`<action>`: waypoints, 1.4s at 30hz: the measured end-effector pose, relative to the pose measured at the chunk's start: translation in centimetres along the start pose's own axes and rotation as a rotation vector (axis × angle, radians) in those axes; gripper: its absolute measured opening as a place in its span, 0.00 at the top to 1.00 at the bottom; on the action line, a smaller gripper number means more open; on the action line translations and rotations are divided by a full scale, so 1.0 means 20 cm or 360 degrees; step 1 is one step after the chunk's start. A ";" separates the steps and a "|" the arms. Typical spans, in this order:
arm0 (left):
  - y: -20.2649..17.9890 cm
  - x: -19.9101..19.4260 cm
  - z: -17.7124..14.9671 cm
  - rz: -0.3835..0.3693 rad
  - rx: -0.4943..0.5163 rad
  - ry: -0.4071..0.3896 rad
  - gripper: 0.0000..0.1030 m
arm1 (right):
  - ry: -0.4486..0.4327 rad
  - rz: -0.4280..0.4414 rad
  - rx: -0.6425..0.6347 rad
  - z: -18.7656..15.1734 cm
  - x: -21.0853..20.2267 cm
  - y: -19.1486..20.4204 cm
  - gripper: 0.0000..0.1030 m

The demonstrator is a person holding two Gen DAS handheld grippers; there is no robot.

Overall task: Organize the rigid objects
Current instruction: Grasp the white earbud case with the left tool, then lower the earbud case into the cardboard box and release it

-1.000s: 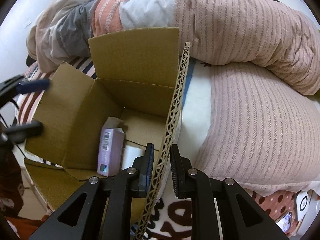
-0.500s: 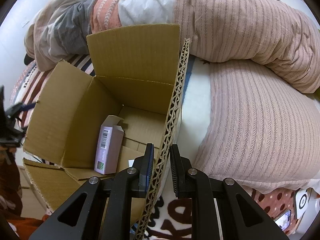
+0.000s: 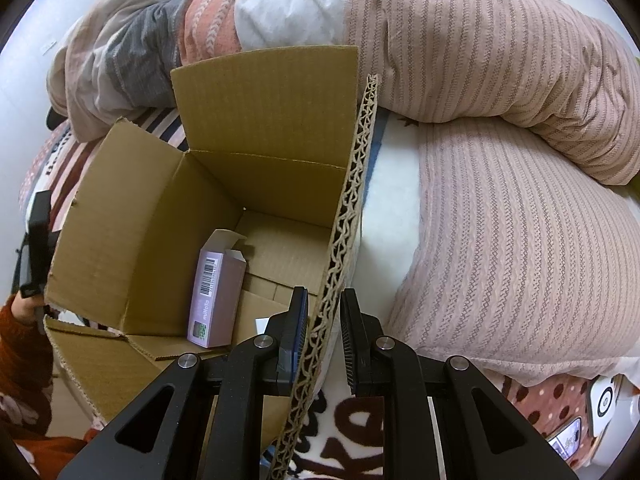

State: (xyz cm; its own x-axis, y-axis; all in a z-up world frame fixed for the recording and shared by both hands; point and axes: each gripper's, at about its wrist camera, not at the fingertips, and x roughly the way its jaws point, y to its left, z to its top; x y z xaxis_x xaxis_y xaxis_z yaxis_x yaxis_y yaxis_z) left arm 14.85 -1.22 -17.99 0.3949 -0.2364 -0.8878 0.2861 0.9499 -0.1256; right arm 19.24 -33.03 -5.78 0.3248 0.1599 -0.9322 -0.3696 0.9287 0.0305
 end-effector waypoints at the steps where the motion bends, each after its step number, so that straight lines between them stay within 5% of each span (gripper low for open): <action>1: 0.00 -0.01 0.00 -0.0004 -0.0022 0.0002 0.61 | -0.0001 0.0001 -0.0001 0.00 0.00 0.00 0.88; 15: -0.08 -0.38 0.00 -0.0040 0.0031 -0.0122 0.61 | -0.0006 0.0000 -0.0008 0.00 0.00 0.00 0.88; 29: -0.66 -0.73 0.44 -0.0161 0.0395 -0.0370 0.61 | -0.0005 -0.0002 -0.0016 0.00 0.00 0.00 0.88; 42: -1.01 -0.39 0.67 -0.0261 0.0452 -0.0183 0.61 | -0.0003 -0.0011 -0.0035 0.00 0.00 0.01 0.88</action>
State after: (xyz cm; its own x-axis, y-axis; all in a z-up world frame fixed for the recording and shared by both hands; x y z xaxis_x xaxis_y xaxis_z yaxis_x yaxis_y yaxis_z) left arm 17.77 -21.30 -2.56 0.4147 -0.4180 -0.8083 0.5789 0.8065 -0.1201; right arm 19.06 -32.86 -5.71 0.3290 0.1539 -0.9317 -0.3863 0.9222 0.0160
